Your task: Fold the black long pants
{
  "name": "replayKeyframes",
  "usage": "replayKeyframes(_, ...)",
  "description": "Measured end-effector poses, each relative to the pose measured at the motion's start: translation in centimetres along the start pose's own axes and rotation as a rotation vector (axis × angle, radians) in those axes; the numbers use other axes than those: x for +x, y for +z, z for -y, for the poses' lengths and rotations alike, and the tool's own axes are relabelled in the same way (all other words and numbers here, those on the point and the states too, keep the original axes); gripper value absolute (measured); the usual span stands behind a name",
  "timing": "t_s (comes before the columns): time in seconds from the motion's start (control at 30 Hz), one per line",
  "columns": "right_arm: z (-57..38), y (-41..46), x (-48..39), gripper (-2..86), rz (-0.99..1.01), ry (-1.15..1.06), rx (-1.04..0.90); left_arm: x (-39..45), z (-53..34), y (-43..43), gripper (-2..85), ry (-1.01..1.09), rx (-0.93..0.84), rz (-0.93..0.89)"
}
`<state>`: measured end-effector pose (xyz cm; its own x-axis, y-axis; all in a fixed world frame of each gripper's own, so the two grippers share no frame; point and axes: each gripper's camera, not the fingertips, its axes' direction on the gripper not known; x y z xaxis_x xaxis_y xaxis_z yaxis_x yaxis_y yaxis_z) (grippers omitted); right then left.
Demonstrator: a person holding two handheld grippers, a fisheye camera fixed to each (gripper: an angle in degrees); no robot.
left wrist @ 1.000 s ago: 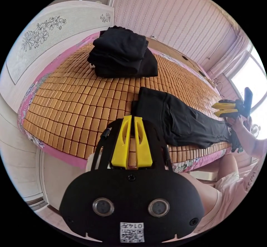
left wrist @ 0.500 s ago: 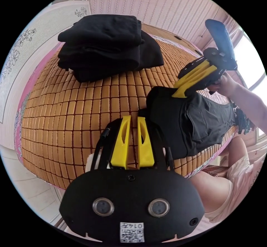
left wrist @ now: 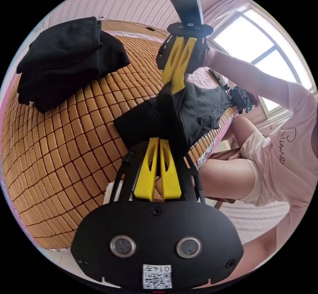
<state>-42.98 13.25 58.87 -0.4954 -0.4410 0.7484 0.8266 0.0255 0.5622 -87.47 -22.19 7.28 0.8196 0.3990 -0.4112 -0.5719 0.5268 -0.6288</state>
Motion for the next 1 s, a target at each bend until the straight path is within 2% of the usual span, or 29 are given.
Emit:
replayKeyframes(0.2,1.4,6.0,5.6,1.3,-0.144,0.136,-0.13,-2.7,-1.9,-1.9,-0.9,-0.046,-0.022,-0.014)
replayKeyframes(0.43,1.8,10.5,9.5,0.6,-0.151,0.124,-0.168,-5.4,-4.3,-4.7,3.4,-0.073,0.196,-0.174)
replayKeyframes(0.53,1.8,11.5,11.0,0.4,-0.037,0.097,-0.14,-5.5,-4.9,-5.6,5.0,-0.09,0.294,-0.172)
replayKeyframes(0.67,1.9,12.3,12.2,0.3,0.234,-0.032,-0.063,-3.7,-3.8,-4.4,11.5,-0.055,0.206,-0.044)
replayKeyframes(0.8,2.4,14.3,14.6,0.3,0.438,-0.052,-0.054,-2.9,-2.5,-4.1,13.8,-0.034,0.222,0.062)
replayKeyframes(0.93,3.2,17.0,16.9,0.3,0.336,-0.019,-0.059,-4.4,-0.8,-1.8,0.3,-0.082,0.102,-0.045)
replayKeyframes(1.0,3.4,18.0,18.2,0.2,0.207,0.047,-0.069,-4.2,-0.4,-1.8,-0.3,-0.141,0.07,-0.03)
